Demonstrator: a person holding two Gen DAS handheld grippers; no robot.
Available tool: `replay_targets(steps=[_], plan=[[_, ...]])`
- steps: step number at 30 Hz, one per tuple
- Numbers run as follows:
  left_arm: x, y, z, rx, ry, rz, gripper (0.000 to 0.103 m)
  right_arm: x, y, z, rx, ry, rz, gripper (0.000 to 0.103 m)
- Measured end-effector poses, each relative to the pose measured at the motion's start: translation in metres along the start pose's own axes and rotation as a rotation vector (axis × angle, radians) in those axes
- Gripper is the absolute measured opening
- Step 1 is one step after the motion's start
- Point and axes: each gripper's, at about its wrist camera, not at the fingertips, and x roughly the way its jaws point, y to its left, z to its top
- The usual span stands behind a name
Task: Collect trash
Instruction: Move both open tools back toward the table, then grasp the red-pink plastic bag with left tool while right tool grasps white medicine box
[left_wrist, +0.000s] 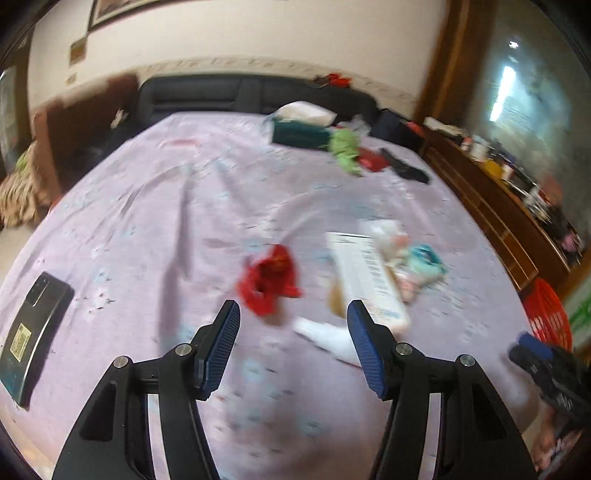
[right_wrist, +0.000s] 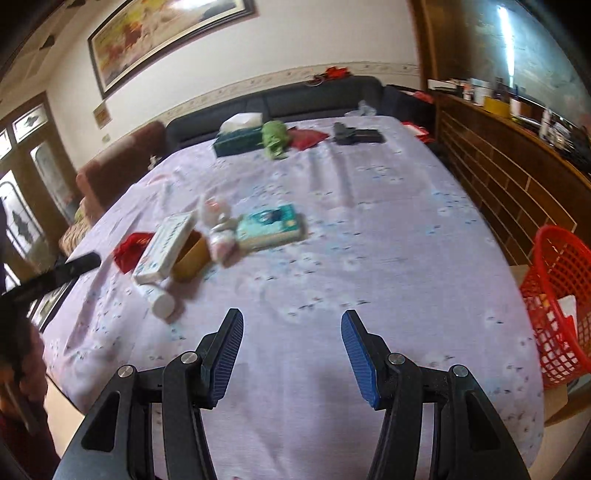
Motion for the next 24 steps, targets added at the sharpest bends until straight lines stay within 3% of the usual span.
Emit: replay_targets(steps=[7,13,16,19,24], plan=[[0.058,0.016,0.02,-0.021,0.091,0.049,0.059,0.003,0.025,0.002,-0.035,0.011,0.022,0.06],[0.095,0.018,0.02,-0.016,0.135,0.05,0.033,0.0,0.035,0.007,-0.044,0.023,0.05,0.06],[0.096,0.019,0.019,-0.01,0.106,0.054,0.031,0.002,0.044,0.015,-0.051,0.027,0.082,0.06],[0.089,0.028,0.02,-0.067,0.049,0.023,0.031,0.009,0.061,0.025,-0.068,0.034,0.11,0.06],[0.076,0.042,0.023,-0.132,-0.04,0.048,0.031,0.036,0.09,0.041,-0.074,0.057,0.151,0.064]])
